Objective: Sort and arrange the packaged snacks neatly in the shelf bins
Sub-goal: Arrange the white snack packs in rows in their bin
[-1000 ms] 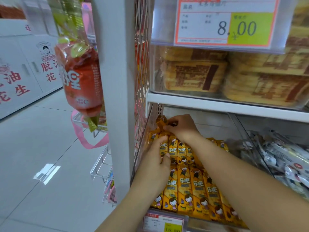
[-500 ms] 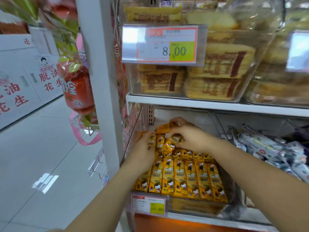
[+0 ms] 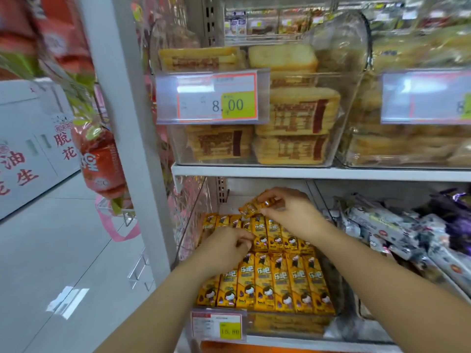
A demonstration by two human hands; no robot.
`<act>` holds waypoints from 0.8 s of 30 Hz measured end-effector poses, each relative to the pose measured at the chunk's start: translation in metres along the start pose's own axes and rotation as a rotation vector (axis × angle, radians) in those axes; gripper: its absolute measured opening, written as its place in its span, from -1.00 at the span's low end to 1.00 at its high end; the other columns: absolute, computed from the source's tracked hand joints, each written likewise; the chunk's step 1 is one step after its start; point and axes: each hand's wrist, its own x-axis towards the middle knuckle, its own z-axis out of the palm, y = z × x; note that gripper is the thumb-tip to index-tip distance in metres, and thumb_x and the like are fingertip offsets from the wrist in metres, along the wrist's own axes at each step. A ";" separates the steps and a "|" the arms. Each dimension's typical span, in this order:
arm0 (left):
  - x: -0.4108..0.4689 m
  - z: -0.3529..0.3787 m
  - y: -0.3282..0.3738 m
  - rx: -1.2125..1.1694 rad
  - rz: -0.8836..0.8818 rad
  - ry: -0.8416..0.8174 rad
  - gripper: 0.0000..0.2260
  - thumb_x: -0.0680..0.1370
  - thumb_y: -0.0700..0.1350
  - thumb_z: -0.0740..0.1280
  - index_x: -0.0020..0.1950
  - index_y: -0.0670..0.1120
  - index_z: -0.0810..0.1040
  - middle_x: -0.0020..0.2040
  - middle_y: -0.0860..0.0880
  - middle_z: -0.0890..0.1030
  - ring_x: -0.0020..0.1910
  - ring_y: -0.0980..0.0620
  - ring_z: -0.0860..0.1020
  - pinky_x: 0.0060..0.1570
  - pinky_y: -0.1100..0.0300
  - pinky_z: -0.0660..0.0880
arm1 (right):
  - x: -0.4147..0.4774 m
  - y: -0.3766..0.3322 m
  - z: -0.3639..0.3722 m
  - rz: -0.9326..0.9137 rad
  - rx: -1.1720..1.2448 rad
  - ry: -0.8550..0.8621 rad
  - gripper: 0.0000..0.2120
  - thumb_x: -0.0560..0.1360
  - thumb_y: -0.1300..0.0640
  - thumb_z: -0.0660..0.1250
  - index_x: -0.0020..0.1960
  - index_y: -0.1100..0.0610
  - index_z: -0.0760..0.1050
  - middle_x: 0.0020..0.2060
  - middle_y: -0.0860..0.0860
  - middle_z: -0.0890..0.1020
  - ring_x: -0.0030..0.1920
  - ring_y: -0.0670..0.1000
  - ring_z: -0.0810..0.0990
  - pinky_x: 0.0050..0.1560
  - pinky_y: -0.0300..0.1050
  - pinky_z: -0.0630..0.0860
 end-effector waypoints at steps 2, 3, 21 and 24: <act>-0.002 -0.004 -0.002 -0.009 0.009 0.062 -0.70 0.63 -0.11 0.20 0.36 0.02 0.46 0.32 0.03 0.49 0.21 0.09 0.48 0.22 0.28 0.35 | 0.003 0.001 0.006 0.022 0.056 0.117 -0.87 0.44 0.19 0.42 -0.16 -0.02 0.51 -0.19 -0.12 0.58 -0.22 -0.14 0.55 -0.29 -0.47 0.40; -0.004 -0.007 -0.004 0.023 0.013 0.106 -0.66 0.63 -0.14 0.19 0.41 0.01 0.40 0.39 0.01 0.42 0.30 0.05 0.43 0.23 0.28 0.32 | 0.005 0.001 0.008 0.034 0.057 0.165 -0.84 0.44 0.19 0.41 -0.18 -0.01 0.47 -0.23 -0.12 0.56 -0.24 -0.13 0.53 -0.30 -0.45 0.39; -0.002 -0.010 -0.020 -0.061 -0.027 0.062 -0.62 0.55 -0.28 0.13 0.32 0.01 0.40 0.11 -0.03 0.60 0.09 0.01 0.55 0.11 0.06 0.51 | 0.040 0.008 0.047 0.158 -0.173 -0.270 -0.62 0.55 0.10 0.30 0.35 0.09 0.39 0.27 0.04 0.49 0.21 0.04 0.48 0.06 -0.23 0.38; -0.003 -0.009 -0.019 -0.104 -0.004 0.122 -0.64 0.59 -0.22 0.16 0.36 0.03 0.39 0.19 0.03 0.57 0.11 0.03 0.54 0.09 0.15 0.49 | 0.042 0.005 0.039 0.211 0.059 -0.139 -0.59 0.50 0.16 0.35 0.33 0.05 0.41 0.19 0.02 0.53 0.04 -0.03 0.53 -0.15 -0.39 0.42</act>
